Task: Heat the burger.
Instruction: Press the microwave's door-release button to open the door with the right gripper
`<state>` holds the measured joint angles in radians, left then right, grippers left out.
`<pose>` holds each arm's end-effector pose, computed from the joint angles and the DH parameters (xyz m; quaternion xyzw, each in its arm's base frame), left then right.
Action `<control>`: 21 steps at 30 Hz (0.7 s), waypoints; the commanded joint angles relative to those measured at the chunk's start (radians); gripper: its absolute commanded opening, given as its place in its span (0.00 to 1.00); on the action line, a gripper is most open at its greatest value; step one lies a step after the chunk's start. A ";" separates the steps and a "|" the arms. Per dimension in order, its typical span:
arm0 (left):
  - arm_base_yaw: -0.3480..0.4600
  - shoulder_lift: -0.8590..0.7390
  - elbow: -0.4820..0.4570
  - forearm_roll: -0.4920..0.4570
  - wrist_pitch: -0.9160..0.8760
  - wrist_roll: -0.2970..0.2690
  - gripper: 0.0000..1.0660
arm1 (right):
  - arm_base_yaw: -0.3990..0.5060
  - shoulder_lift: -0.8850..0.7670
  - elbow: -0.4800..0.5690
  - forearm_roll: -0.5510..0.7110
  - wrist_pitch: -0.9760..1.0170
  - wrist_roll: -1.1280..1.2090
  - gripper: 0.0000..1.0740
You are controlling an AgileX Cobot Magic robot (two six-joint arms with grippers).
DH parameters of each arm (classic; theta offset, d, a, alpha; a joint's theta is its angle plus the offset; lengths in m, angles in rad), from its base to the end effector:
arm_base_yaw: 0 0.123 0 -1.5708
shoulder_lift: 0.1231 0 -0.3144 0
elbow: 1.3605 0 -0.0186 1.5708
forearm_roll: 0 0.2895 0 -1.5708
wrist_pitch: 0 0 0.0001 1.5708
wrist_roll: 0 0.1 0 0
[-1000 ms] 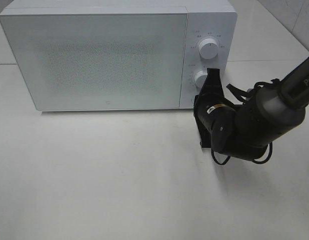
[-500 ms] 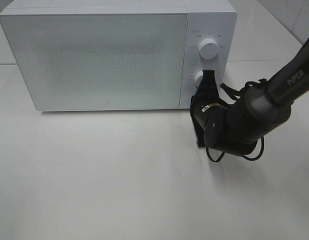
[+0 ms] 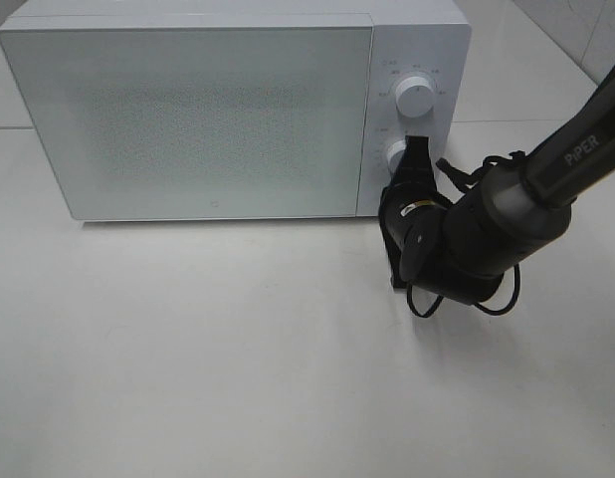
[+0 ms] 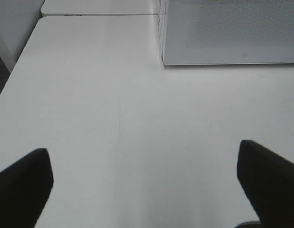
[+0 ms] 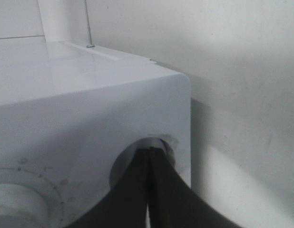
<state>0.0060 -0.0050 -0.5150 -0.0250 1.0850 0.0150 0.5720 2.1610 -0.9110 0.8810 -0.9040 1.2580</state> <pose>0.0037 -0.0022 0.2944 0.0046 0.8543 -0.0070 0.5198 0.3759 0.1700 0.0654 0.6303 0.5360 0.3734 0.4194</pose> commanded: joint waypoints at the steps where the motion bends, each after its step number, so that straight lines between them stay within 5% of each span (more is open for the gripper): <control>1: 0.002 -0.016 -0.001 -0.010 -0.012 -0.001 0.92 | -0.013 -0.010 -0.057 -0.039 -0.153 -0.015 0.00; 6: 0.002 -0.016 -0.001 -0.010 -0.012 -0.001 0.92 | -0.013 0.033 -0.137 -0.081 -0.297 -0.022 0.00; 21: 0.002 -0.016 -0.001 -0.010 -0.012 -0.001 0.92 | -0.012 0.036 -0.144 -0.082 -0.266 -0.022 0.00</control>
<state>0.0060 -0.0050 -0.5150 -0.0250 1.0850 0.0150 0.5950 2.2090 -0.9650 0.9470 -0.9650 1.2360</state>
